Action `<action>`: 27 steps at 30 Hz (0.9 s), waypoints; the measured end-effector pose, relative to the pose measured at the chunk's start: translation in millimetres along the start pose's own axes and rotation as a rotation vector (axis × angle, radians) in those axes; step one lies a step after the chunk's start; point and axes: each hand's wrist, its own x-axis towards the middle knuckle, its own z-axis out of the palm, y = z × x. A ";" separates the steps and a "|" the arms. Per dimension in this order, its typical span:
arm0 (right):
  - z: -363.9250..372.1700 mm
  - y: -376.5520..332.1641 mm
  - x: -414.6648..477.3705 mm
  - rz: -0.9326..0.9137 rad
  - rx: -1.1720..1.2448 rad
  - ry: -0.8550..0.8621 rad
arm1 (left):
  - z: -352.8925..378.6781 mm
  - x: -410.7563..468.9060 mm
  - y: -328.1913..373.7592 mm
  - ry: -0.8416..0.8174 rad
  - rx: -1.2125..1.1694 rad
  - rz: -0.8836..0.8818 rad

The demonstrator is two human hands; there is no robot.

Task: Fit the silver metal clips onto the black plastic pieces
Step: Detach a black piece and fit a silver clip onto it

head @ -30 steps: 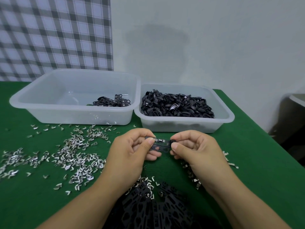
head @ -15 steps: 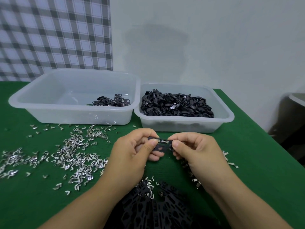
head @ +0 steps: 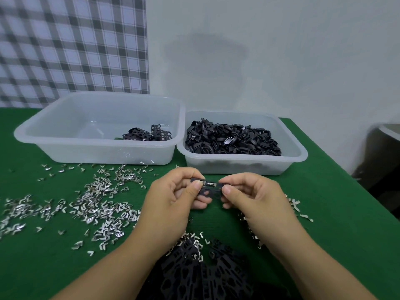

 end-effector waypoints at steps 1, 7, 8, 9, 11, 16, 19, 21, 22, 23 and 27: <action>0.0 0.0 0.3 0.008 -0.006 -0.006 | -0.1 -0.1 -0.1 -0.003 0.002 -0.002; 0.8 2.3 3.2 -0.028 -0.157 0.005 | 0.7 -0.6 -0.2 -0.024 -0.004 -0.010; 1.2 2.4 3.7 -0.039 -0.164 0.013 | 0.7 -0.4 -0.4 -0.024 -0.002 -0.013; 1.7 2.5 4.0 -0.050 -0.159 0.021 | 0.4 -0.2 -0.4 -0.019 0.000 -0.019; 2.2 2.7 3.5 -0.068 -0.133 0.028 | -0.7 0.9 -1.0 0.005 -0.010 -0.034; -1.3 -0.3 -1.7 -0.071 -0.222 0.004 | -1.7 2.0 -2.8 0.018 -0.036 -0.064; -7.2 -6.2 -7.8 -0.188 -0.464 0.144 | -2.7 0.8 -1.1 0.013 -0.089 -0.063; -7.9 -19.8 -9.6 -0.350 -0.554 0.278 | -3.4 0.9 1.3 0.024 -0.156 -0.075; -5.4 -29.0 -7.0 -0.426 -0.559 0.317 | -3.8 1.4 1.9 0.028 -0.172 -0.082; -0.7 -39.0 -1.1 -0.488 -0.560 0.328 | -4.0 1.5 2.0 0.022 -0.173 -0.086; 39.3 -74.1 47.1 -0.644 -0.610 0.226 | -5.1 2.7 -1.8 -0.011 -0.146 -0.089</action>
